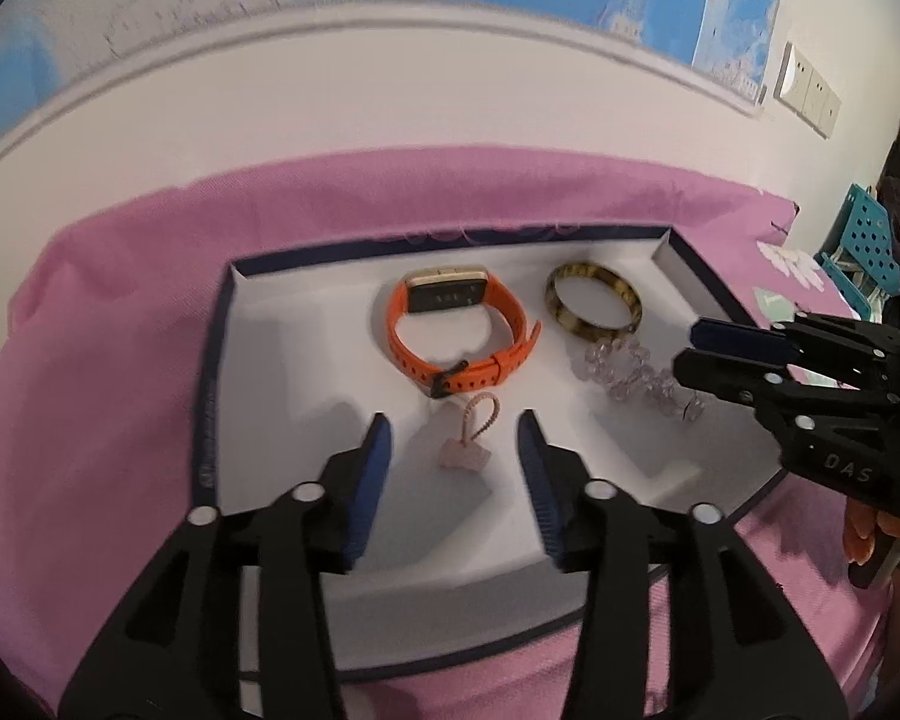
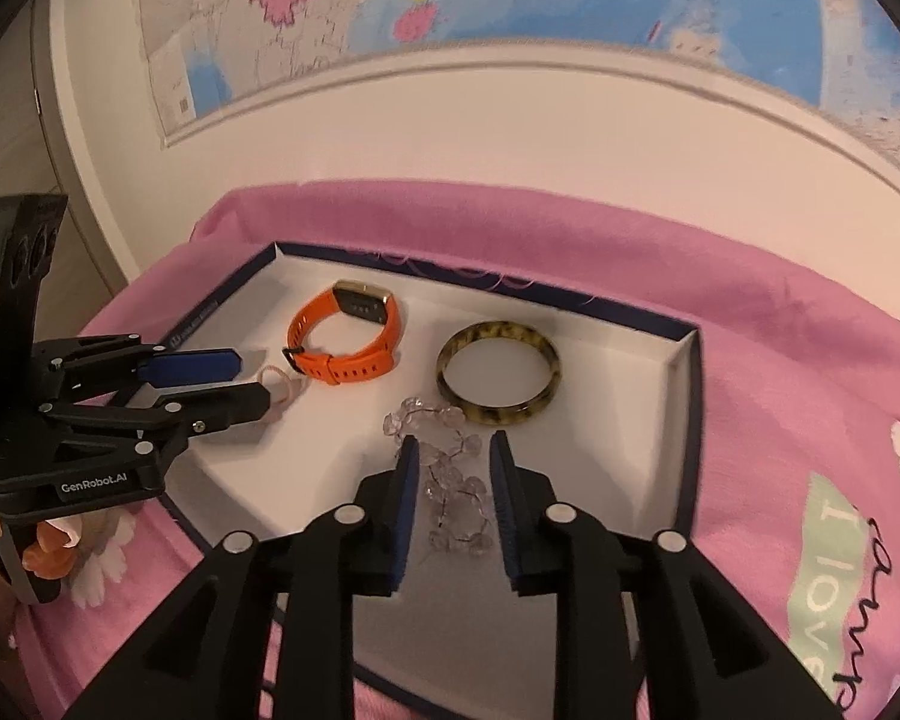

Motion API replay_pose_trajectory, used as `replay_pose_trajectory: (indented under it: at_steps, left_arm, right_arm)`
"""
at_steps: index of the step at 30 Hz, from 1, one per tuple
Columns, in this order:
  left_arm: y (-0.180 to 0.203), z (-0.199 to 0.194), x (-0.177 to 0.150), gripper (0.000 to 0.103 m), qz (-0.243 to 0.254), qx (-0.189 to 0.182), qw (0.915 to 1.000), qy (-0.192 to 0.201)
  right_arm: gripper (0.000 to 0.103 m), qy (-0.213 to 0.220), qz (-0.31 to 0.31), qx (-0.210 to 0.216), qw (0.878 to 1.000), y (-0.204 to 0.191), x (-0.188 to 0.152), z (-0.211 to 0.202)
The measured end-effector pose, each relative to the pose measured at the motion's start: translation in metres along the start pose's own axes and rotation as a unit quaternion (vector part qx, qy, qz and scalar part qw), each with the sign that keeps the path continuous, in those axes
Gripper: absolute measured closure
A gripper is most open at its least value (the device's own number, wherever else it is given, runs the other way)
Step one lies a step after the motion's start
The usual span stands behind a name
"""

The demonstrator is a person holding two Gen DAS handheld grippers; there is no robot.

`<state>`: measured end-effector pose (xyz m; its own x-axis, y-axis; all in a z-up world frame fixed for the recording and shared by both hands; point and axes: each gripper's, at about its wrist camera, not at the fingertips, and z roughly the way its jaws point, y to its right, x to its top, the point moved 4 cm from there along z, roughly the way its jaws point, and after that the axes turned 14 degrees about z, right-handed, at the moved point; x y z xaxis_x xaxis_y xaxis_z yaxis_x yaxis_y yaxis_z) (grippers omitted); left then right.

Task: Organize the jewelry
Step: 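Withdraw both tools from the tray toward the remaining jewelry, then lower the right tool onto the dark red beaded strand while the left tool approaches the gold-green keychain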

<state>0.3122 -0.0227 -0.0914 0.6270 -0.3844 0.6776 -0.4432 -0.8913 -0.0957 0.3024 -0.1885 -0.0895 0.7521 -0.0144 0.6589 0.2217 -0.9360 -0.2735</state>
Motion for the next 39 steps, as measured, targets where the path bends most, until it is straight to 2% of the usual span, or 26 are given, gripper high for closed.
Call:
replay_pose_trajectory:
  at_steps: [7, 12, 14, 21, 26, 29, 31, 33, 35, 39]
  left_arm:
    - [0.01, -0.047, 0.001, 0.047, 0.019, 0.016, 0.9986, 0.047]
    - [0.023, -0.079, -0.014, 0.044, 0.034, 0.006, 0.9971, 0.068]
    - [0.028, -0.087, -0.024, 0.043, 0.04, 0.003, 0.9965, 0.073]
    - [0.048, -0.096, -0.055, 0.041, 0.054, -0.01, 0.9964, 0.066]
    - [0.06, -0.095, -0.071, 0.041, 0.055, -0.018, 0.9967, 0.057]
    - [0.063, -0.096, -0.075, 0.041, 0.056, -0.02, 0.9967, 0.055]
    - [0.064, -0.096, -0.078, 0.041, 0.054, -0.022, 0.9968, 0.054]
    - [0.064, -0.096, -0.08, 0.041, 0.051, -0.023, 0.997, 0.052]
    - [0.065, -0.095, -0.082, 0.041, 0.049, -0.026, 0.9972, 0.05]
    - [0.067, -0.096, -0.086, 0.041, 0.048, -0.027, 0.9974, 0.047]
  right_arm:
    - [0.069, 0.021, -0.008, 0.022, 1.0, -0.008, -0.014, -0.04]
    - [0.065, 0.013, -0.02, 0.034, 0.999, -0.01, -0.037, -0.063]
    - [0.062, 0.003, -0.024, 0.038, 0.999, -0.012, -0.05, -0.068]
    - [0.062, -0.048, -0.039, 0.048, 0.997, -0.022, -0.095, -0.06]
    - [0.062, -0.07, -0.029, 0.043, 0.996, -0.021, -0.109, -0.051]
    - [0.064, -0.071, -0.027, 0.042, 0.996, -0.02, -0.113, -0.051]
    - [0.076, -0.072, -0.024, 0.043, 0.996, -0.019, -0.114, -0.052]
    - [0.08, -0.071, -0.022, 0.042, 0.996, -0.02, -0.116, -0.052]
    - [0.091, -0.069, -0.023, 0.041, 0.997, -0.021, -0.117, -0.054]
    - [0.093, -0.055, -0.024, 0.049, 0.997, -0.027, -0.117, -0.06]
